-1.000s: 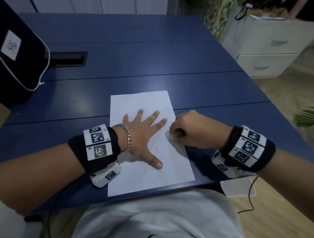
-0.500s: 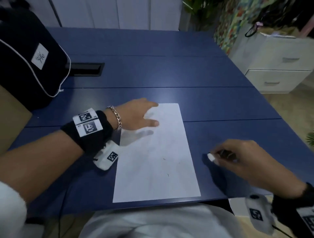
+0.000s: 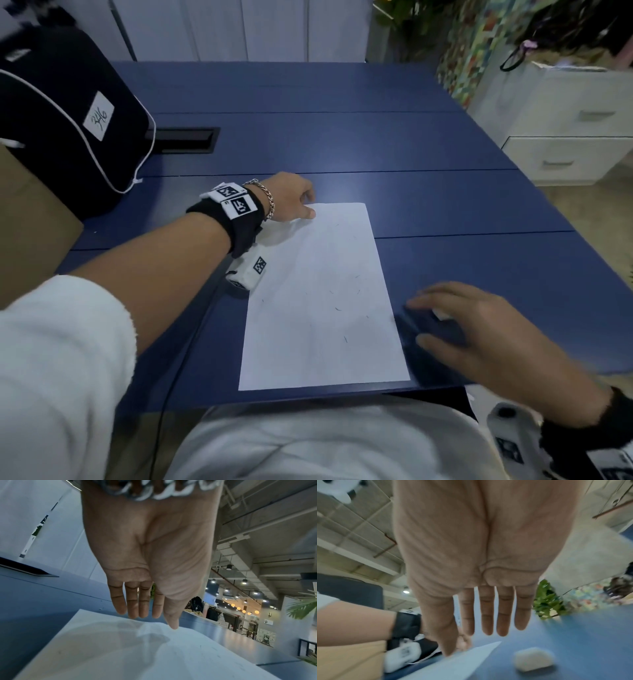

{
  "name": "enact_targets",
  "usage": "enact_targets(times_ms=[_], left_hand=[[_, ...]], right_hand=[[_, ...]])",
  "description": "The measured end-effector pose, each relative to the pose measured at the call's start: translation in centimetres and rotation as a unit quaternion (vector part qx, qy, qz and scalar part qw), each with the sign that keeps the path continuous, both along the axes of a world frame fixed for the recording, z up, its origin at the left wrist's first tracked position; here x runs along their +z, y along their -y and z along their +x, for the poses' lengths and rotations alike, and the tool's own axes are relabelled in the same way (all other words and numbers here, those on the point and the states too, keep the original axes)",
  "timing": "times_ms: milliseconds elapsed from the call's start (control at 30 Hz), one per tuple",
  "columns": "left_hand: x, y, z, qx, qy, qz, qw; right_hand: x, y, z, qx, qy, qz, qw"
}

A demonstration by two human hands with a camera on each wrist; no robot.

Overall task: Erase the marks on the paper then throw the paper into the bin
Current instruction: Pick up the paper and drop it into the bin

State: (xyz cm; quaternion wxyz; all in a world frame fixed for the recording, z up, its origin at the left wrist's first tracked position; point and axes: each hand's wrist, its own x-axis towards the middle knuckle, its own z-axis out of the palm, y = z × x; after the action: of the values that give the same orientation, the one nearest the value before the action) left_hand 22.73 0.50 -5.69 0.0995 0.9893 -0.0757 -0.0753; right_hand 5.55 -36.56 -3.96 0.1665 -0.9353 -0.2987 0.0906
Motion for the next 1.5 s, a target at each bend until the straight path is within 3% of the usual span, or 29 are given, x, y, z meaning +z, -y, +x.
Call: enact_targets(times_ms=[100, 267, 767, 1033, 1167, 1233, 1367, 1500], left_hand=[[-0.5, 0.4, 0.2, 0.011, -0.005, 0.006, 1.000], [-0.2, 0.5, 0.4, 0.044, -0.023, 0.018, 0.999], [2.3, -2.2, -2.3, 0.110, -0.123, -0.020, 0.986], [1.7, -5.3, -6.7, 0.113, -0.125, -0.128, 0.977], [0.8, -6.7, -10.0, 0.137, -0.118, -0.208, 0.961], [0.5, -7.4, -11.9, 0.151, -0.148, -0.269, 0.940], [0.4, -8.4, -16.0, 0.184, -0.207, -0.370, 0.887], [0.3, -8.0, -19.5, 0.193, -0.222, -0.401, 0.867]], right_hand=[[-0.4, -2.8, -3.9, 0.084, -0.042, 0.035, 0.995], [-3.7, -4.4, -5.9, 0.157, -0.008, -0.005, 0.988], [-6.5, -2.6, -6.2, 0.129, 0.097, 0.025, 0.987], [-7.9, -2.0, -6.0, 0.079, 0.161, 0.094, 0.979], [-8.0, -1.6, -6.4, 0.078, 0.188, 0.117, 0.972], [-7.7, -1.3, -6.7, 0.056, 0.202, 0.114, 0.971], [-6.9, -0.3, -7.0, 0.011, 0.150, 0.134, 0.979], [-5.4, 0.9, -8.1, -0.083, -0.014, 0.222, 0.972]])
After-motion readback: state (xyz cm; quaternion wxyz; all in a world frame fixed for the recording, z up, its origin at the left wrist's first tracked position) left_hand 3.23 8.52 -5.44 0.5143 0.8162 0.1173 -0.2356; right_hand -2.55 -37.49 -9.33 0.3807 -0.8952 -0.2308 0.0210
